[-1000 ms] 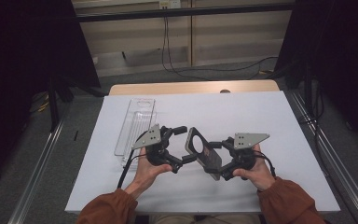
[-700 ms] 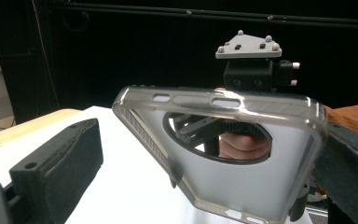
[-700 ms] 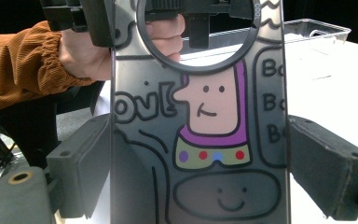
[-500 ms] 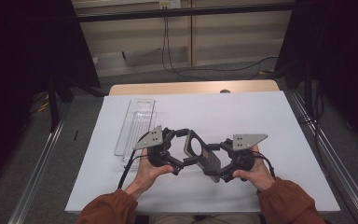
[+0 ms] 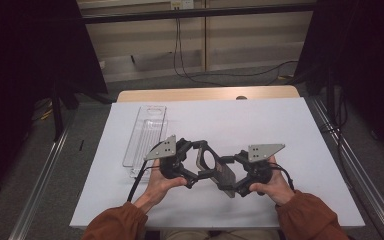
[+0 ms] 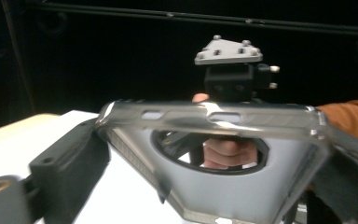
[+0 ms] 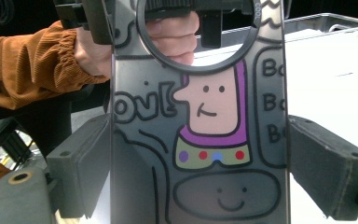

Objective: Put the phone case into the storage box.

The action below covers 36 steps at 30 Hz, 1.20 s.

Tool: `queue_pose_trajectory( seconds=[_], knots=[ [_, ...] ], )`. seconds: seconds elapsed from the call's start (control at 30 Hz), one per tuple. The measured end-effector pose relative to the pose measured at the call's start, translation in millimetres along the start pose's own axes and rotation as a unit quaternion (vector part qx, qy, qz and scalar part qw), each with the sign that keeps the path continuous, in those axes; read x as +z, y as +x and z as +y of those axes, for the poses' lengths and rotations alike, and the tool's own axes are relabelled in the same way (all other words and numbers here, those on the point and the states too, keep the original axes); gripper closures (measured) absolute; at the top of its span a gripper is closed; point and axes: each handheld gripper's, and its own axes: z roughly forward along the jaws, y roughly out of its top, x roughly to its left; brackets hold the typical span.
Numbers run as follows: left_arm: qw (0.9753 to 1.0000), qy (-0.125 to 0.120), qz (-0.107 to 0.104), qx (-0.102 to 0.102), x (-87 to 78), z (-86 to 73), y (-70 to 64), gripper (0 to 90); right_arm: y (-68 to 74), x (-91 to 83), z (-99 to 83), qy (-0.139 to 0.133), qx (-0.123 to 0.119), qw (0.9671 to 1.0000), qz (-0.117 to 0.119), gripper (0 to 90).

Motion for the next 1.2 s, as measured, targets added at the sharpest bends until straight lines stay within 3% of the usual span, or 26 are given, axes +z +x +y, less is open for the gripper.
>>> queue_pose_trajectory(
  seconds=[0.53,0.83,0.97,1.2],
  knots=[
    [0.9996,0.024,-0.014,-0.006,1.1,-0.8,-1.9,1.1,0.0,4.2,-3.2,0.003,0.008,0.9999,0.011,12.1],
    [0.9995,0.028,-0.007,-0.009,1.7,-2.2,-1.0,2.3,-0.9,3.4,-4.3,0.001,0.014,0.9998,0.014,12.1],
    [0.9993,0.037,-0.010,0.000,3.2,-4.0,-1.4,3.6,-1.3,4.1,-3.9,-0.007,0.012,0.9998,0.013,12.1],
    [0.9994,0.033,-0.008,-0.005,4.0,-3.5,-1.4,6.9,-2.0,3.1,-3.7,-0.006,0.009,0.9999,0.013,12.0]
  ],
)
